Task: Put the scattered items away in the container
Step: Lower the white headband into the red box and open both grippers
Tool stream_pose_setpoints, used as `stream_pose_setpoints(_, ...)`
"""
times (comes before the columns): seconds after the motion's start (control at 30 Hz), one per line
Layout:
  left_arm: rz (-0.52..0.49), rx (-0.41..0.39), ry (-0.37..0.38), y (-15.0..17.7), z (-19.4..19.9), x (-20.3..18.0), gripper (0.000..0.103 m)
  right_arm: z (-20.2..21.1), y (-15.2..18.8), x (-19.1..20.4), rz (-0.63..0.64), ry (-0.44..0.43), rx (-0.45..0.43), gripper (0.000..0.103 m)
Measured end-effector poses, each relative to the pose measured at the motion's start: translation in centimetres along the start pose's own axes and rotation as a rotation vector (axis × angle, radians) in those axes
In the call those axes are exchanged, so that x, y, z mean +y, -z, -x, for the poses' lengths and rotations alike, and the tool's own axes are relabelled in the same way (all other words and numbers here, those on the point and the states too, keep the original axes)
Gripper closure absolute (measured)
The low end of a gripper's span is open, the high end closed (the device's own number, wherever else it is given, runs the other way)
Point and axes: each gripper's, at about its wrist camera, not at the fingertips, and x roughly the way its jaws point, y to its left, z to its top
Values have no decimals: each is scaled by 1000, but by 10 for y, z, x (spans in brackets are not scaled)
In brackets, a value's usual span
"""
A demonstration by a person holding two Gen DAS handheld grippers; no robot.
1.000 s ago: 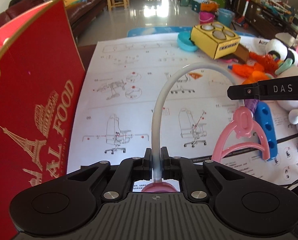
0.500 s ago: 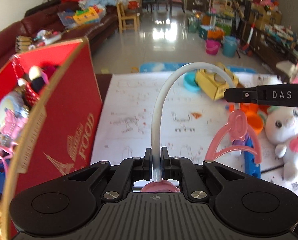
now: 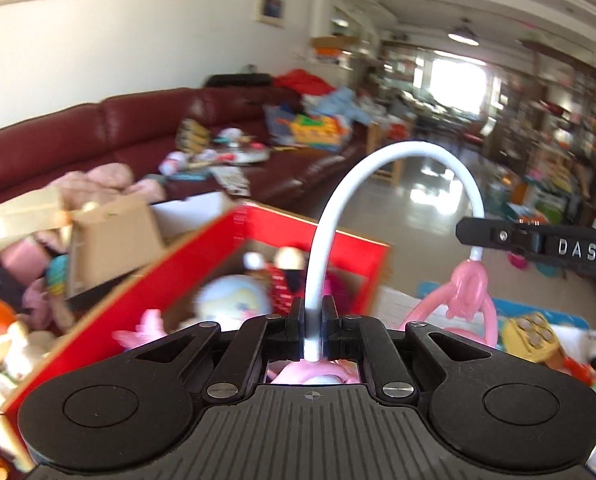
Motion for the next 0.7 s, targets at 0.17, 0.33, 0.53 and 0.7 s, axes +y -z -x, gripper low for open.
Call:
stream_pose_setpoints(0.17,85,11,-128,-4,5,54,99,-49,-5,45,38,-106,60,95)
stream_pose_setpoints(0.33,136,77,-194,1,-8,88,85,-87,0,68,48,-167,156,85)
stream_pose_setpoints(0.53,146,88,-274,15,-16,94,5,-91,17,66,29,-126,178,12)
stream_pose_setpoints(0.7,138,123,-266,18,-30,91,5,-93,25,59,-7,-113,214,11)
